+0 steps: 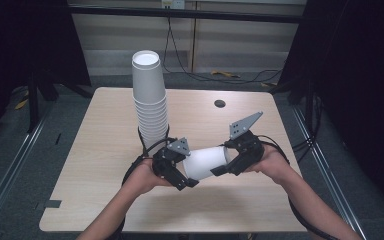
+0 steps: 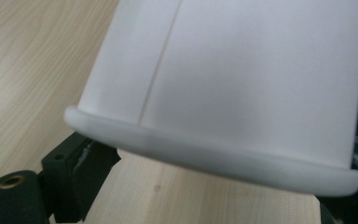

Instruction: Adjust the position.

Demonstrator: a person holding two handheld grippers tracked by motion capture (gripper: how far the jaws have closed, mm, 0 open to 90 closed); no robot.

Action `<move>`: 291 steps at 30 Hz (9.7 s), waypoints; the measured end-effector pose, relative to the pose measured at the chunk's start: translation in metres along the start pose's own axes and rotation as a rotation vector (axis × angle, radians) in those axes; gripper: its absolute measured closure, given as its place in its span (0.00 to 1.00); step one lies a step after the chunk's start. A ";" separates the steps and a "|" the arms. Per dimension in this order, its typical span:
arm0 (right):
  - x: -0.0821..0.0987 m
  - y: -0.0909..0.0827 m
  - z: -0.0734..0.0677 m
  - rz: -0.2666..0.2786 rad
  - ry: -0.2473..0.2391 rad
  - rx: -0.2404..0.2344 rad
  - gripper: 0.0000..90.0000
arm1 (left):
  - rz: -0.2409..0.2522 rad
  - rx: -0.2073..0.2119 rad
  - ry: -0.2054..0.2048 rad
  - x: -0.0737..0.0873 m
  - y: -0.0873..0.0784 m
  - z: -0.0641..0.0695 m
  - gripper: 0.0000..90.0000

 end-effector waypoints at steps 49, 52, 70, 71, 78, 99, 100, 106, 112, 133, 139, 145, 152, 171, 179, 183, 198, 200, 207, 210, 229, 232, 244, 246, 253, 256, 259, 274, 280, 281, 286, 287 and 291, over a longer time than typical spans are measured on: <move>0.002 0.005 -0.001 -0.025 -0.041 0.002 0.27 | -0.006 -0.006 0.035 -0.001 -0.006 0.000 0.19; 0.002 0.005 -0.001 -0.021 -0.044 0.005 0.27 | -0.007 -0.008 0.027 -0.001 -0.007 0.000 0.19; 0.002 -0.001 0.002 -0.072 -0.045 0.070 0.18 | -0.070 -0.035 0.025 0.003 -0.007 0.000 0.19; 0.002 -0.002 0.002 -0.085 -0.052 0.075 0.18 | -0.077 -0.037 0.035 0.003 -0.007 0.000 0.19; -0.002 -0.003 -0.001 -0.214 -0.080 0.092 0.17 | -0.148 -0.063 0.044 0.004 -0.003 0.002 0.19; -0.009 0.017 -0.009 -0.501 -0.113 0.134 0.18 | -0.253 -0.094 0.078 0.003 0.002 0.004 0.18; -0.008 0.017 -0.009 -0.508 -0.113 0.131 0.18 | -0.258 -0.093 0.081 0.002 0.002 0.005 0.18; -0.006 0.021 -0.009 -0.542 -0.105 0.128 0.18 | -0.280 -0.095 0.100 0.001 0.002 0.005 0.18; -0.002 0.025 -0.008 -0.554 -0.093 0.132 0.18 | -0.308 -0.098 0.107 0.000 0.003 0.006 0.18; 0.004 0.043 -0.007 -0.576 -0.092 0.103 0.22 | -0.344 -0.104 0.121 -0.003 0.002 0.007 0.18; 0.003 0.043 -0.007 -0.562 -0.097 0.119 0.27 | -0.361 -0.119 0.143 -0.003 0.001 0.004 0.18; 0.004 0.040 -0.006 -0.540 -0.108 0.129 0.28 | -0.287 -0.111 0.144 -0.005 0.000 0.004 0.14; 0.005 0.038 -0.008 -0.505 -0.126 0.118 0.28 | -0.267 -0.060 0.100 -0.002 0.000 0.004 0.12; 0.014 0.026 -0.004 -0.391 -0.102 0.126 0.28 | -0.096 0.002 0.003 0.007 -0.014 -0.006 0.00; 0.018 0.029 0.000 -0.340 -0.089 0.112 0.28 | -0.031 0.023 0.003 0.001 -0.015 -0.004 0.00; 0.019 0.029 0.001 -0.313 -0.086 0.103 0.27 | -0.002 0.048 -0.009 -0.003 -0.014 -0.001 0.00; 0.015 0.032 -0.004 -0.270 -0.104 0.080 0.27 | 0.064 0.064 -0.027 -0.010 -0.014 -0.001 0.00; 0.014 0.032 -0.005 -0.268 -0.108 0.078 0.27 | 0.073 0.073 -0.031 -0.010 -0.014 -0.001 0.00; 0.012 0.031 -0.004 -0.230 -0.108 0.068 0.27 | 0.099 0.088 -0.046 -0.011 -0.014 -0.001 0.02; 0.013 0.031 -0.004 -0.221 -0.098 0.066 0.27 | 0.107 0.093 -0.042 -0.012 -0.015 0.000 0.05; 0.013 0.035 -0.002 -0.226 -0.097 0.077 0.27 | 0.121 0.086 -0.058 -0.015 -0.019 -0.001 0.09; 0.013 0.036 -0.001 -0.225 -0.096 0.078 0.27 | 0.121 0.070 -0.053 -0.016 -0.021 0.000 0.10; 0.015 0.042 -0.001 -0.188 -0.101 0.090 0.26 | 0.083 0.054 -0.049 -0.016 -0.024 0.001 0.14; 0.015 0.042 -0.001 -0.176 -0.088 0.090 0.24 | 0.071 0.051 -0.046 -0.016 -0.024 0.000 0.14; 0.016 0.040 0.003 -0.148 -0.056 0.109 0.16 | 0.068 0.054 -0.061 -0.015 -0.026 -0.001 0.14; 0.019 0.038 0.003 -0.138 -0.052 0.114 0.16 | 0.041 0.040 -0.058 -0.013 -0.027 -0.001 0.14; 0.021 0.035 0.004 -0.118 -0.034 0.113 0.15 | 0.012 0.029 -0.060 -0.011 -0.027 -0.002 0.14; 0.040 0.026 0.022 -0.039 0.067 0.189 0.15 | -0.079 0.003 -0.047 -0.002 -0.022 -0.002 0.14; 0.052 0.025 0.032 -0.010 0.159 0.220 0.15 | -0.103 -0.022 -0.043 0.000 -0.020 -0.002 0.14; 0.055 0.025 0.033 -0.008 0.167 0.228 0.15 | -0.109 -0.021 -0.038 0.000 -0.020 -0.002 0.14; 0.066 0.030 0.038 -0.006 0.198 0.257 0.15 | -0.122 -0.024 -0.044 0.001 -0.018 -0.001 0.14; 0.069 0.032 0.039 -0.005 0.207 0.261 0.15 | -0.120 -0.025 -0.046 0.001 -0.018 -0.001 0.14; 0.075 0.037 0.041 -0.009 0.219 0.279 0.15 | -0.131 -0.023 -0.046 0.003 -0.017 -0.001 0.14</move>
Point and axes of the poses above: each handheld gripper's, and its own axes: y roughly forward along the jaws, x roughly out of its underside, z roughly to its right, the point moved 7 cm from there along y, roughly forward along the jaws, and after that the axes turned 11 degrees about -z, right-handed, at the moved point
